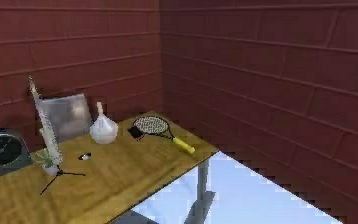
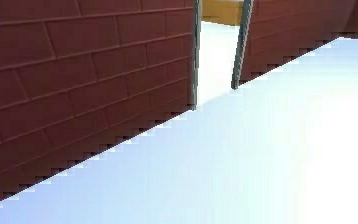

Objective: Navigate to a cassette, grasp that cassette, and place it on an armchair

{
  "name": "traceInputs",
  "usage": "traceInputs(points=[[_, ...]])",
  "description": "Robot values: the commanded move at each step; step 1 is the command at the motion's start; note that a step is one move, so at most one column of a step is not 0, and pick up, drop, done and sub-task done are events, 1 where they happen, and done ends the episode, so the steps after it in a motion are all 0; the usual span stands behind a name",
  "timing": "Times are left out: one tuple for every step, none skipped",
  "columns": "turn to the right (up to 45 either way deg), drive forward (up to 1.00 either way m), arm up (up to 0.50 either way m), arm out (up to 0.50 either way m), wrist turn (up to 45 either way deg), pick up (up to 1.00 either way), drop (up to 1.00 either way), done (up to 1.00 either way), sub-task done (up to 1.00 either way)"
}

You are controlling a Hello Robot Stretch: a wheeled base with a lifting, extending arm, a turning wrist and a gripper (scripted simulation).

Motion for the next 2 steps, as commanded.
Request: traceInputs(points=[[-45.0,0.0,0.0,0.0,0.0,0.0,0.0,0.0,0.0],[-45.0,0.0,0.0,0.0,0.0,0.0,0.0,0.0,0.0]])
